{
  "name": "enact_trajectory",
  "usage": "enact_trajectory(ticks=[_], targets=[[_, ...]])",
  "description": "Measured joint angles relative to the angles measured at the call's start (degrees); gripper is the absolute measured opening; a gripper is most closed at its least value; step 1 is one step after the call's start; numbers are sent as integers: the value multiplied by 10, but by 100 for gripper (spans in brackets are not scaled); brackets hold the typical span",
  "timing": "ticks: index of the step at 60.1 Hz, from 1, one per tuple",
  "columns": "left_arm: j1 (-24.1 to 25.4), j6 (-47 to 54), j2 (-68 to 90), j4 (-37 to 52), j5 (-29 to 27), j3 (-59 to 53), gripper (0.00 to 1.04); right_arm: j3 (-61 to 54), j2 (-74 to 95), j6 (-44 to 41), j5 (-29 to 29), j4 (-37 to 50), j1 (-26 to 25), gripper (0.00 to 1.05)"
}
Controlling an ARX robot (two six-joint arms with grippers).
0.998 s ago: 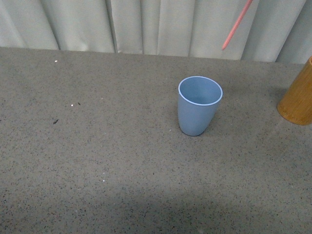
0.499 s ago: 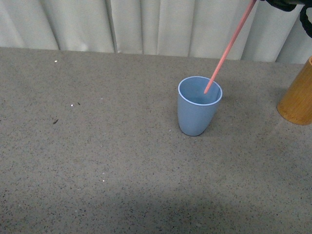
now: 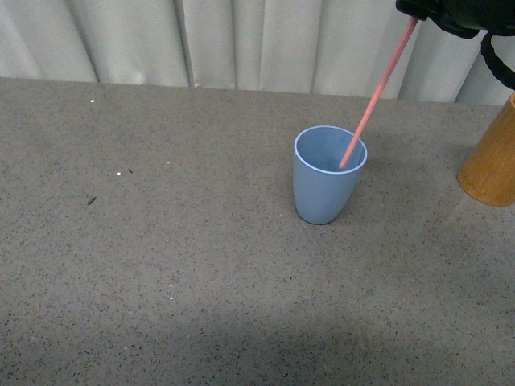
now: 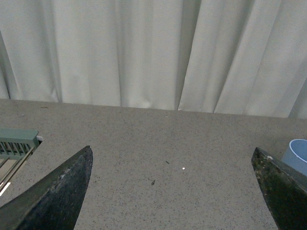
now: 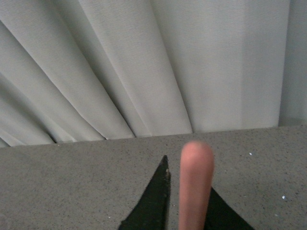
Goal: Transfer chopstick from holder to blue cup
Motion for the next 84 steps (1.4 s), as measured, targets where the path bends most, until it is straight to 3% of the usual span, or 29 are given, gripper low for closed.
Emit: enact_trajectory(ticks=[14, 24, 29, 34, 38, 45, 50, 55, 75, 84], targets=[[0, 0, 0, 0, 0, 0, 98, -32, -31, -5, 42, -9, 2, 58], [0, 0, 0, 0, 0, 0, 98, -133, -147, -14, 76, 19, -34, 85], [0, 0, 0, 0, 0, 0, 98, -214, -227, -80, 60, 76, -72, 74], [0, 0, 0, 0, 0, 0, 98, -327, -371, -144, -1, 34, -137, 60], [0, 0, 0, 0, 0, 0, 98, -429, -541, -171, -15, -82, -174, 47], [0, 0, 0, 0, 0, 0, 98, -504, -855, -193, -29, -351, -180, 28], [0, 0, 0, 0, 1, 0, 98, -504, -998, -198, -30, -420, -181, 13], [0, 0, 0, 0, -1, 0, 98, -504, -1038, -201, -31, -428, -181, 1], [0, 0, 0, 0, -1, 0, 98, -504, -1043, -203, -30, -430, -181, 1], [0, 0, 0, 0, -1, 0, 98, -504, -1043, -204, -30, -430, -181, 24]])
